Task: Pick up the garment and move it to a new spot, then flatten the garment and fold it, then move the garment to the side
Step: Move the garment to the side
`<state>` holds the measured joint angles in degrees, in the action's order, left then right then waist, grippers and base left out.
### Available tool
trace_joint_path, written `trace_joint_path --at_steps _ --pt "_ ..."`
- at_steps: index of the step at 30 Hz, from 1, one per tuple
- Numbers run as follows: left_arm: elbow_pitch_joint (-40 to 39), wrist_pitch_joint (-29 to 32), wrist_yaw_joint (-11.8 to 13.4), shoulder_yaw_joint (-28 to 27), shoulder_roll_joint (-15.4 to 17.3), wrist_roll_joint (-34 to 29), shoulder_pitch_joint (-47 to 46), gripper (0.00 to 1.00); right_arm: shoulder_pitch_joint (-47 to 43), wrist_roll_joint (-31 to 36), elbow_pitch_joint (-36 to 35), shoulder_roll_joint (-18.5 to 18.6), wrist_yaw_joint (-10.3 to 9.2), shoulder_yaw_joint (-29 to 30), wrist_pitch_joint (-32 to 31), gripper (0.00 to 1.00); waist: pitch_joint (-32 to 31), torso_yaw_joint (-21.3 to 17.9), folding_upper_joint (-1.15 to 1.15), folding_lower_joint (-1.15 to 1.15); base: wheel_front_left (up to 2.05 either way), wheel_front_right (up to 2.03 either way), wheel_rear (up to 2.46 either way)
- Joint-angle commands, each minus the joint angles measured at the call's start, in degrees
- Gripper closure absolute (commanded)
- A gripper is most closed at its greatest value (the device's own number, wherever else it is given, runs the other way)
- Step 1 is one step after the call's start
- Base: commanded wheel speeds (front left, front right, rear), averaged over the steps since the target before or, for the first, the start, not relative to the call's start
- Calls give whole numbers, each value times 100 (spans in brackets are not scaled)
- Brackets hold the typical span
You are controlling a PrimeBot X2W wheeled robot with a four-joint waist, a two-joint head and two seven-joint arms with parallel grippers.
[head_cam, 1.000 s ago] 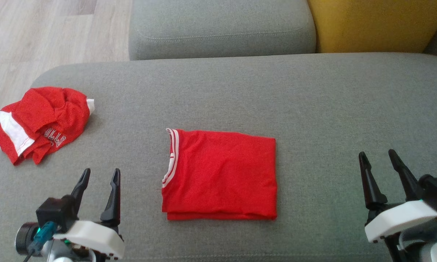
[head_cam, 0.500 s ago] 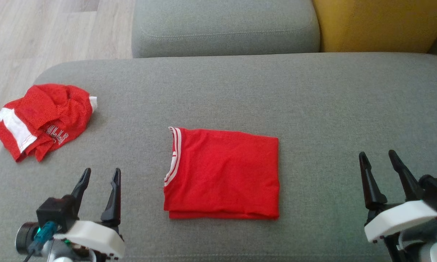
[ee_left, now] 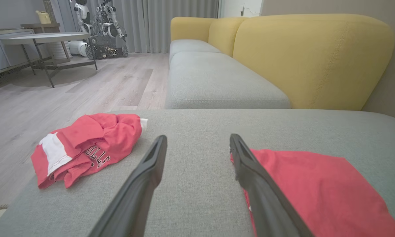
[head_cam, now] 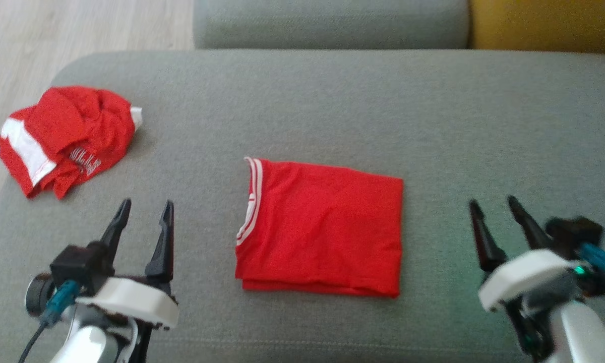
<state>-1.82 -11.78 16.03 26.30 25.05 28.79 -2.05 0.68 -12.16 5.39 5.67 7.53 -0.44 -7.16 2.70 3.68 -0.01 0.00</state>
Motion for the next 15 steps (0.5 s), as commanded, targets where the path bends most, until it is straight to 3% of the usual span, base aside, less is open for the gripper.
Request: trace_joint_path --at_steps 1,9,15 --pt "-162 -91 -52 -218 87 -73 -412 0 434 -28 13 16 -4 -259 2 0 189 164 1 0 0 0 0" --pt "58 -207 -247 -129 -110 -121 -796 0 1317 -227 1808 -139 -4 -1127 -55 0 544 529 1 0 0 0 0" --pt "205 -264 -324 -135 -227 -143 -937 0 1630 -325 2856 -218 -4 -1269 -412 0 678 647 1 0 0 0 0"
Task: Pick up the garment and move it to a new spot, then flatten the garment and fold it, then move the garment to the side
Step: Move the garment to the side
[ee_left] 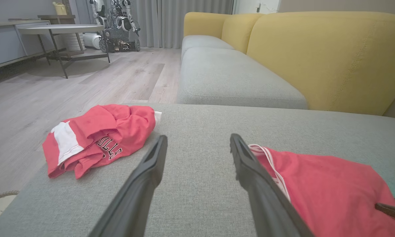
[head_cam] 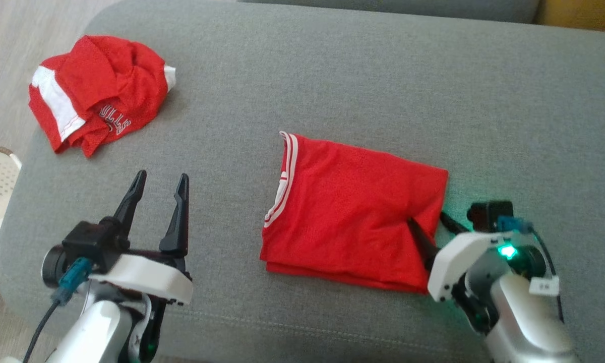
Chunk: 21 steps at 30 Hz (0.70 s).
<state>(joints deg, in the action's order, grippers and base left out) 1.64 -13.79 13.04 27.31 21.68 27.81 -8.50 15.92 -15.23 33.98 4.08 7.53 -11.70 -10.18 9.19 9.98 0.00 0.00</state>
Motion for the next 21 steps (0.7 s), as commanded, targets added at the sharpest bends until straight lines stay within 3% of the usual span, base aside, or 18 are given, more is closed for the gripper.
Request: trace_joint_path --at_steps 1,2,3,5,12,21 --pt "-122 -71 -29 -249 101 -49 -297 0 138 -67 59 -70 -4 -171 -143 0 41 16 0 0 0 0 0" --pt "-104 -77 -30 -264 94 -53 -297 0 156 -121 118 -79 -4 -201 -192 0 51 6 0 0 0 0 0" --pt "-89 -83 -28 -281 86 -58 -292 0 171 -136 172 -86 -4 -244 -250 12 55 -13 0 0 0 0 0" --pt "-67 -92 -29 -307 73 -65 -280 0 214 -199 154 -96 -4 -324 -211 100 62 -69 0 0 0 0 0" --pt "-54 -107 -62 -368 86 -107 -282 0 356 -124 -76 -53 -4 -458 -88 100 52 -415 0 0 0 0 0" --pt "-106 -112 -59 -429 151 -148 -281 0 442 71 -620 386 -4 -217 -142 100 54 -1018 0 0 0 0 0"
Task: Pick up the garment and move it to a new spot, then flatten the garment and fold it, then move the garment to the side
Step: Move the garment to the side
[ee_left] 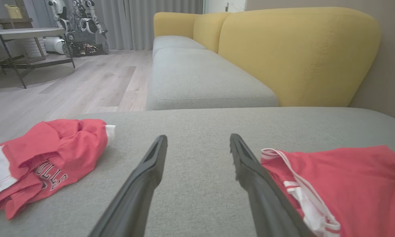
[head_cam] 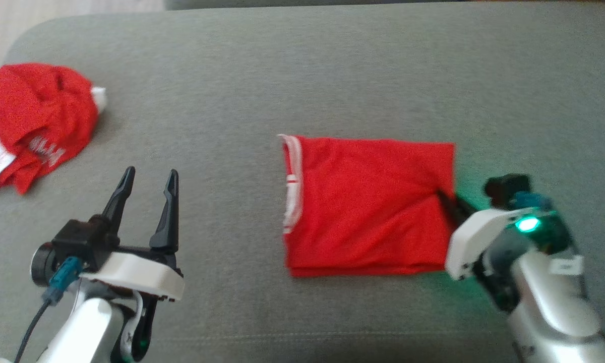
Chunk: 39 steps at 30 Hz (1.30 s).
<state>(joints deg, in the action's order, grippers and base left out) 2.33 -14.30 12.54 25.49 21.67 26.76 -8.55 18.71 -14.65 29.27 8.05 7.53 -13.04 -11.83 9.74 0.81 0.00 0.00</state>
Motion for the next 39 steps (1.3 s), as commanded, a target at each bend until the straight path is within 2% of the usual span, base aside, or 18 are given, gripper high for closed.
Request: trace_joint_path --at_steps 1,8,20,25,32,39 --pt "-187 -61 -7 -257 170 -45 -272 0 197 36 -225 80 -4 -29 12 100 11 -188 0 0 0 0 0" --pt "-286 -27 -14 -234 231 -89 -391 0 450 104 -432 783 -4 805 -134 100 144 -575 0 0 0 0 0" --pt "-441 53 -40 -195 327 -161 -653 0 1255 147 -219 1517 -4 2215 -43 100 608 -780 0 0 0 0 0" --pt "-618 81 -40 -200 416 -215 -757 0 1559 194 -324 1509 -4 2516 -106 100 890 -1001 0 0 0 0 0" --pt "-842 269 -115 -129 564 -320 -997 0 2003 160 -149 1273 -4 2200 -34 100 1134 -1484 0 0 0 0 0" --pt "-969 419 -179 -17 570 -428 -1349 0 2450 193 365 1125 -4 2009 208 100 1416 -1608 0 0 0 0 0"
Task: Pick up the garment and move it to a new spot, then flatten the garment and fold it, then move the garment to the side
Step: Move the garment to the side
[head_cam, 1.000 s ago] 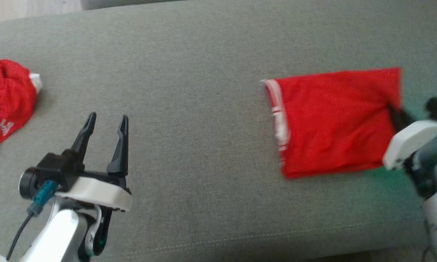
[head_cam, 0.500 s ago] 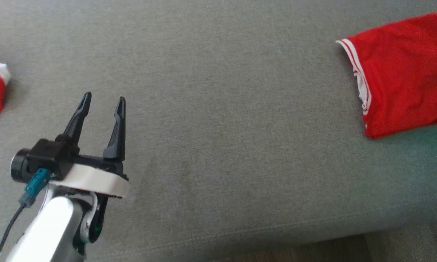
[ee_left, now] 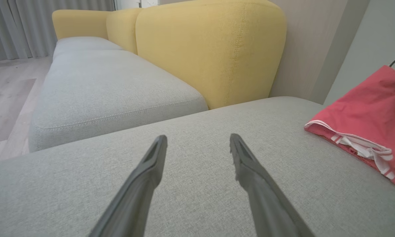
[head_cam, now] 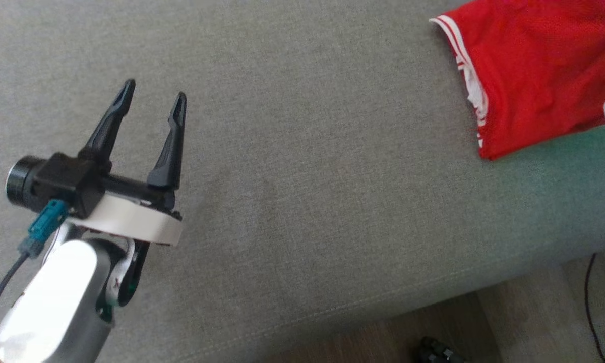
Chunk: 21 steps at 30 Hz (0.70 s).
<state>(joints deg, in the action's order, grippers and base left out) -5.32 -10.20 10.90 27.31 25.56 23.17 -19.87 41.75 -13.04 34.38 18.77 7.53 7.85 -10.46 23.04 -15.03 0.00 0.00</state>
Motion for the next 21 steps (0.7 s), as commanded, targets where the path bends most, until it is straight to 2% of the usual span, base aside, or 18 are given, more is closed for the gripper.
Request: trace_joint_path --at_steps 1,8,9,10,11,17,21 --pt "-213 21 -22 -188 180 -78 -258 0 199 58 -58 41 -4 -97 130 100 132 -18 0 0 0 0 0" --pt "-243 52 -80 -154 202 -106 -449 0 482 266 519 -7 -4 -55 457 100 393 92 0 0 0 0 0" --pt "-248 55 -79 -160 212 -110 -469 0 524 310 601 -19 -4 -23 516 90 430 108 0 0 0 0 0" --pt "-250 55 -77 -166 222 -111 -481 0 557 356 686 -37 -4 13 561 55 455 122 0 0 0 0 0" --pt "-250 56 -74 -173 234 -110 -485 0 588 394 751 -61 -4 38 617 0 475 134 0 0 0 0 0" --pt "-226 26 -38 -205 275 -81 -427 0 645 581 920 -134 -4 188 1020 0 464 147 0 0 0 0 0" --pt "-144 -26 5 -214 257 -23 -291 0 507 718 673 -138 -4 294 1421 0 250 137 0 0 0 0 0"
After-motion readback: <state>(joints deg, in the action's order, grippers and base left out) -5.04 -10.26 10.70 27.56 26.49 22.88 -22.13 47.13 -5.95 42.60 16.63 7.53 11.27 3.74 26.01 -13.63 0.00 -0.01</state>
